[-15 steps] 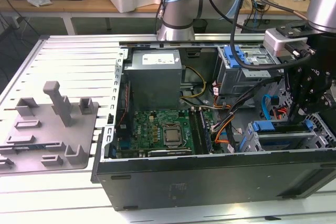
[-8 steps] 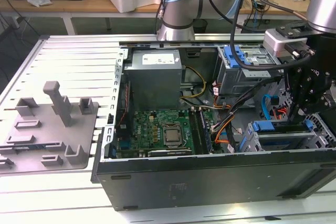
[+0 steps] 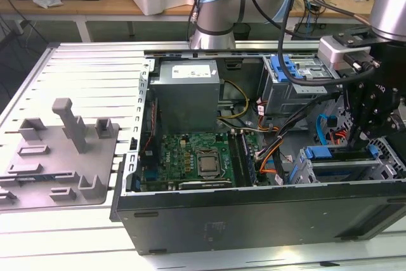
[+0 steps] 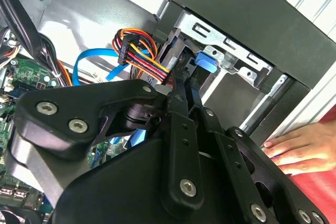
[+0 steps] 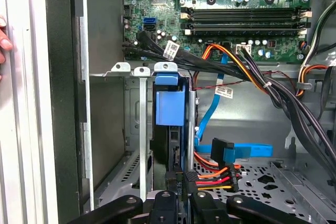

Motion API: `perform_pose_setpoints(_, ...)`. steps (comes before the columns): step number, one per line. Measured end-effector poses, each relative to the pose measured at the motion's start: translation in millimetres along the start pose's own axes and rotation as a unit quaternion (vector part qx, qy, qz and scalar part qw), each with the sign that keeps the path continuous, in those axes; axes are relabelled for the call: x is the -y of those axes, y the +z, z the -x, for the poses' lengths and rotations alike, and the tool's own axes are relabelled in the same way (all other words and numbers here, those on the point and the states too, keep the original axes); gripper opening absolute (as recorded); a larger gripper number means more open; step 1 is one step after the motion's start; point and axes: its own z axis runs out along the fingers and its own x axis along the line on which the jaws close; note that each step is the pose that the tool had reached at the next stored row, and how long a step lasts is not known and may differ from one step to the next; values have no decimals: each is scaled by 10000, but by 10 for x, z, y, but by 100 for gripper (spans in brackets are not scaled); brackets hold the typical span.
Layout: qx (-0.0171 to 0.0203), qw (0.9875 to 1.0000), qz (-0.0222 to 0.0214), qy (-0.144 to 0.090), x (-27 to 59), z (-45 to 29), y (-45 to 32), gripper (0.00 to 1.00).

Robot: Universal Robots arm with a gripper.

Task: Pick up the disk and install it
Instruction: 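Insert the first disk wire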

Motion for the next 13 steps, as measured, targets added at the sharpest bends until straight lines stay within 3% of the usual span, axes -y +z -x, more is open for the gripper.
perform_pose_setpoints(13, 6, 10000, 0, 1, -4, 4, 32, 17)
